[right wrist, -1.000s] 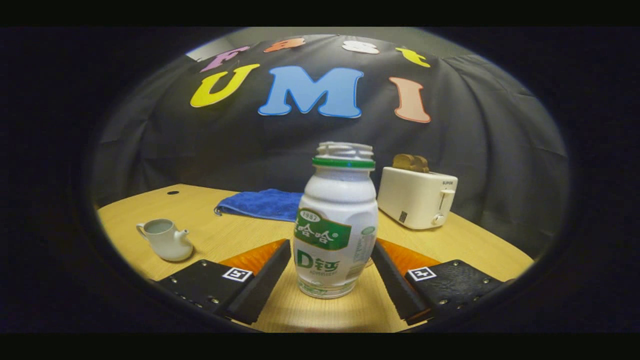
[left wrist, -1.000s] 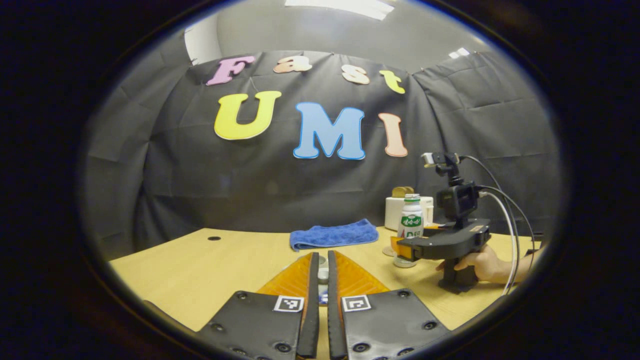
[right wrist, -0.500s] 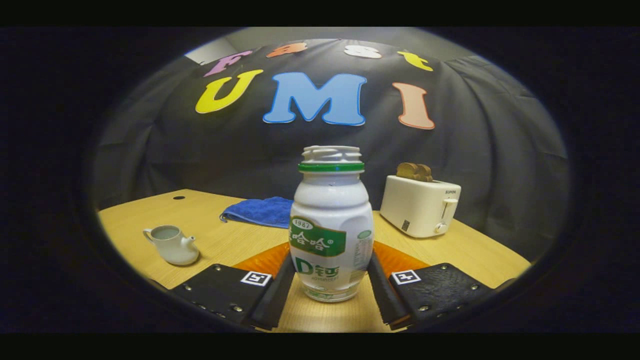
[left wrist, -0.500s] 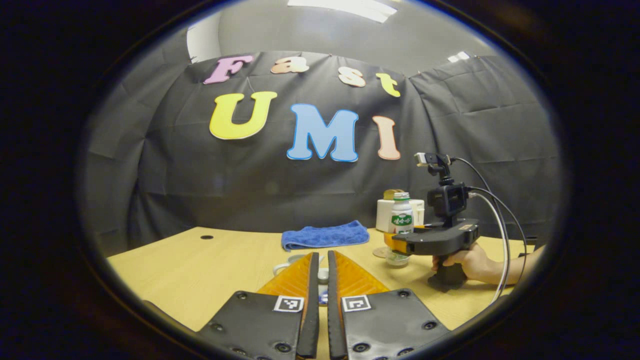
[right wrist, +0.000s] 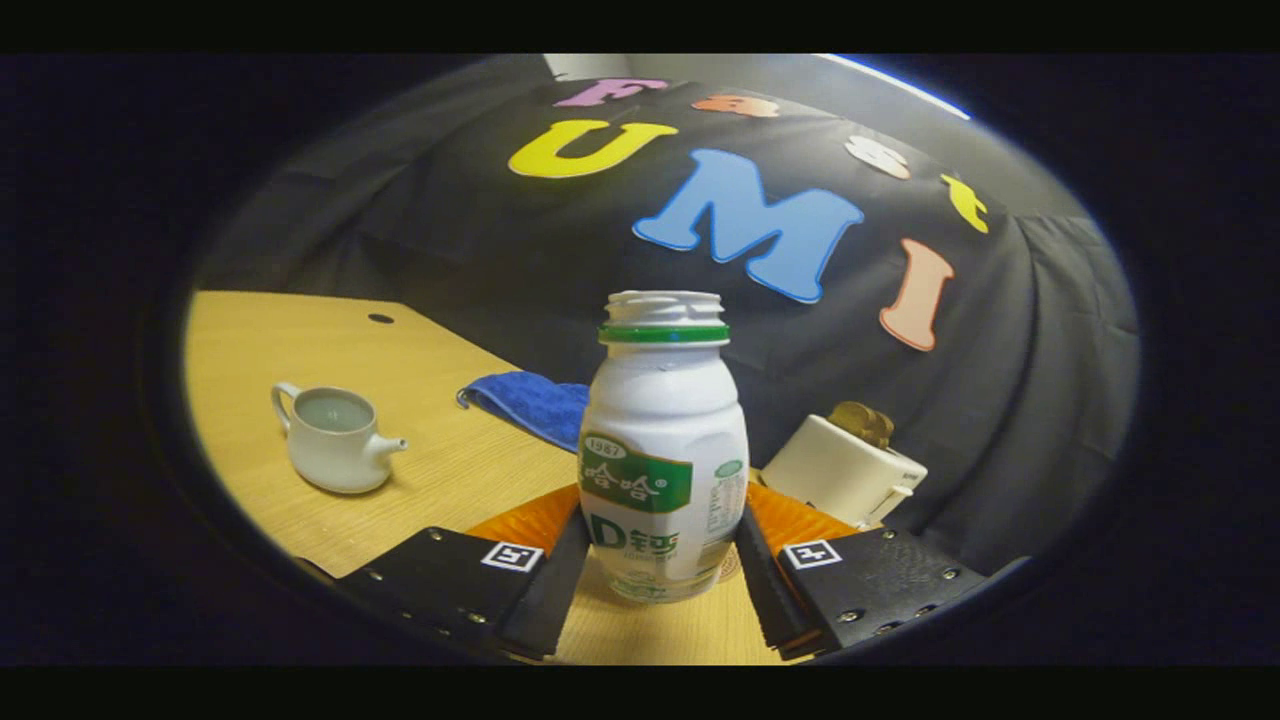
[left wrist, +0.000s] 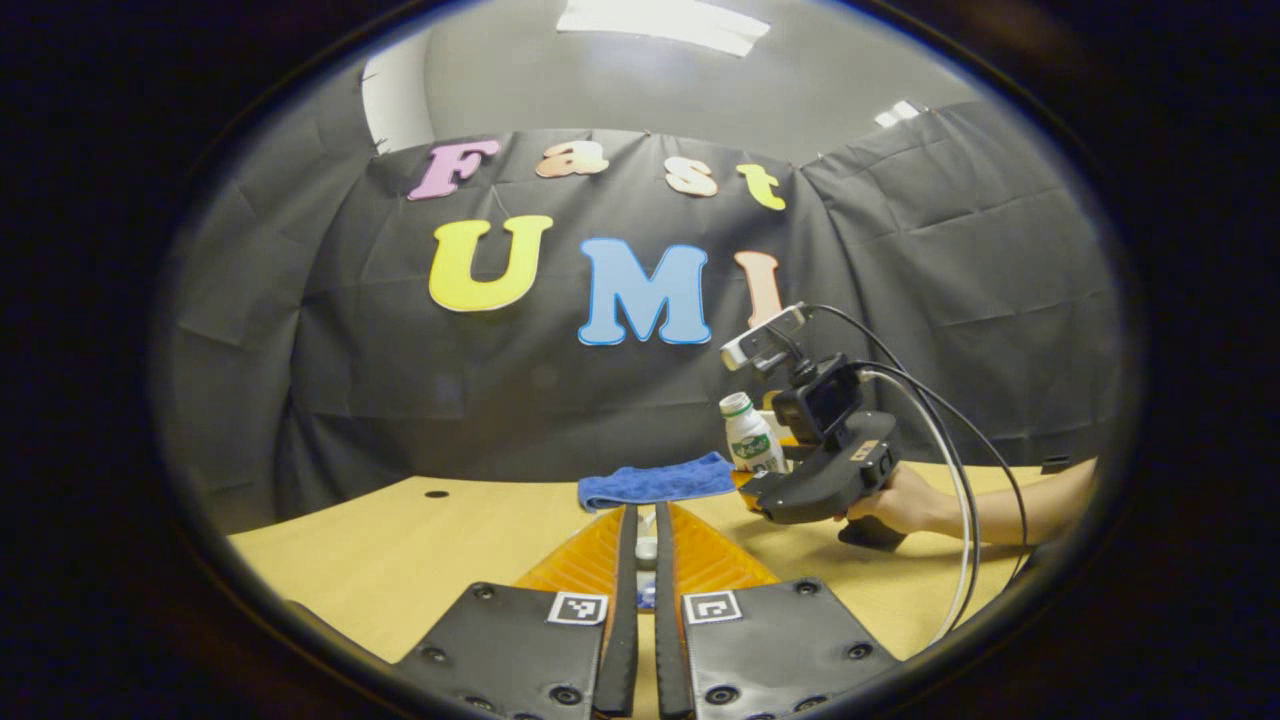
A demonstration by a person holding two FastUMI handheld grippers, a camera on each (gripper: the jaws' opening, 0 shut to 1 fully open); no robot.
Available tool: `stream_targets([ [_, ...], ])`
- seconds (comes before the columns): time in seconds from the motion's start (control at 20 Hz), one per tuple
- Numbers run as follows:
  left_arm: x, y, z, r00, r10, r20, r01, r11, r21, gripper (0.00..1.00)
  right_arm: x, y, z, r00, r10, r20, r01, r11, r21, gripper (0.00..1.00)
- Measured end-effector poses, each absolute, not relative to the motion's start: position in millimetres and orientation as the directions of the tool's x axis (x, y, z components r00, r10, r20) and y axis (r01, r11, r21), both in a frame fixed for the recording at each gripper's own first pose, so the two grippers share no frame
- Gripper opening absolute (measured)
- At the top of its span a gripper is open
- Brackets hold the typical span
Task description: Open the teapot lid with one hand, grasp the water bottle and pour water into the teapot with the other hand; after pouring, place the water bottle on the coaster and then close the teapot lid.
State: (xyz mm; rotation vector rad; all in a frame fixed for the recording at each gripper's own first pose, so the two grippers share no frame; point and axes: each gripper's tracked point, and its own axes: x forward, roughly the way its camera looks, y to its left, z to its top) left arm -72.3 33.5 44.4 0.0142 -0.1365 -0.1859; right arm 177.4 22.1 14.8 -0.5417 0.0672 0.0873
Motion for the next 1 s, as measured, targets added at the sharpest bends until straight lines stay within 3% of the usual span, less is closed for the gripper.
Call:
stream_targets([
  [0.3,-72,55,34,0.983,-0.149,0.11,0.152,0.988,-0.016,0.17,184,44,7,0.991,0.089,-0.1,-0.133,0.722,-0.679,0.72],
  [0.35,-71,57,33,0.984,-0.143,0.109,0.145,0.989,-0.012,0.1,186,42,4,0.991,0.081,-0.104,-0.131,0.696,-0.706,0.72],
  [0.4,-71,58,34,0.984,-0.142,0.111,0.144,0.99,-0.012,0.17,187,41,1,0.991,0.076,-0.109,-0.132,0.67,-0.731,0.72],
  [0.5,-72,56,35,0.983,-0.145,0.113,0.147,0.989,-0.01,0.14,187,42,-2,0.991,0.075,-0.111,-0.134,0.622,-0.772,0.72],
  [1.0,-71,56,34,0.981,-0.159,0.108,0.163,0.986,-0.025,0.13,187,60,-5,0.99,0.102,-0.094,-0.133,0.489,-0.862,0.72],
])
